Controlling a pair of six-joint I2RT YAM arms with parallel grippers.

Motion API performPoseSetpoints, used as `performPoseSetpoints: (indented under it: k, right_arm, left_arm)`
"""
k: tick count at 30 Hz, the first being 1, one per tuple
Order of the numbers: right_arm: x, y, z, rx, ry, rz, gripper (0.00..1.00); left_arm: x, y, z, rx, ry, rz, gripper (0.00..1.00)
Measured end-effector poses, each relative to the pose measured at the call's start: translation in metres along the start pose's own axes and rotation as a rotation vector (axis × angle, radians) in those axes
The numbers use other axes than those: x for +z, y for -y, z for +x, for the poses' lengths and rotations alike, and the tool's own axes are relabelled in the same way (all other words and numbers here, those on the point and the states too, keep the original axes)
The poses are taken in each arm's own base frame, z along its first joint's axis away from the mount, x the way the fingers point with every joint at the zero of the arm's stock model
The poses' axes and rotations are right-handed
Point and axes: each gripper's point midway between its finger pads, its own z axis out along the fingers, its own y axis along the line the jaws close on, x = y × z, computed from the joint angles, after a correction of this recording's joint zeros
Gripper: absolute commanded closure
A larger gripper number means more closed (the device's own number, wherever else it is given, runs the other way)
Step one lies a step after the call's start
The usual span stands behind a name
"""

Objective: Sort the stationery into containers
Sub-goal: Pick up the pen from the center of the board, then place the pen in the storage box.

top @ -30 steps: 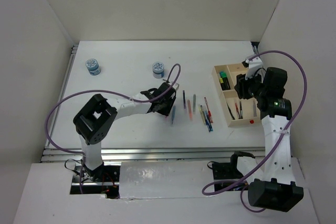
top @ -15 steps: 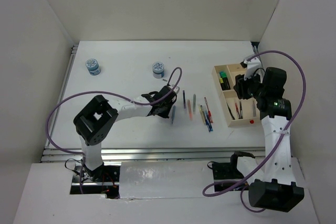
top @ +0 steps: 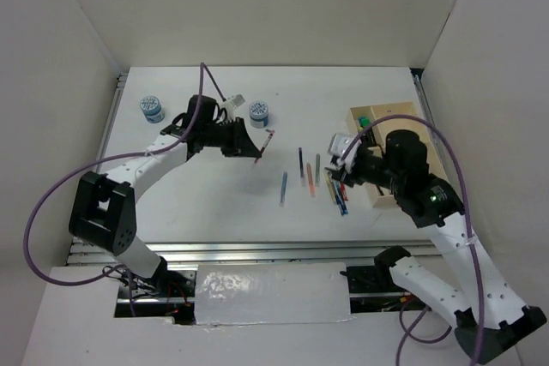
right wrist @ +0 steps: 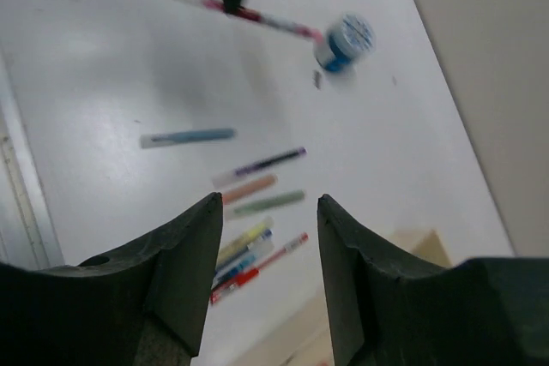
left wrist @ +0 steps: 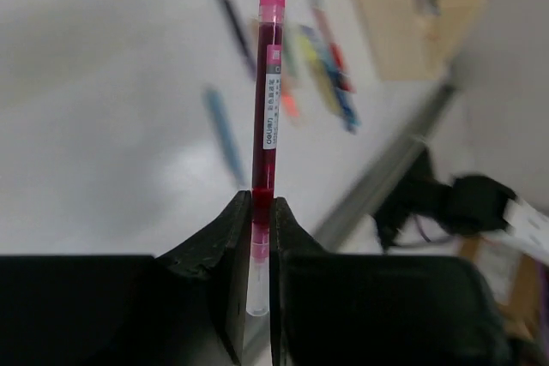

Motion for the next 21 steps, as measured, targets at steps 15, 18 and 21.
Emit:
performPoseSetpoints:
  k: [15, 18, 21]
  right_arm:
    - [0.047, -0.143, -0.04, -0.678, 0.213, -0.435, 0.49]
    - [0.049, -0.149, -0.037, -0.73, 0.212, -0.454, 0.5]
    - [0.051, -0.152, -0.036, -0.763, 0.209, -0.463, 0.52]
  left_arm:
    - [-0.065, 0.148, 0.115, -0.095, -0.461, 0.614, 1.0]
    - [-0.077, 0.16, 0.119, -0.064, -0.472, 0.652, 1.0]
    - [-0.08, 0.164, 0.122, -0.055, -0.481, 0.664, 1.0]
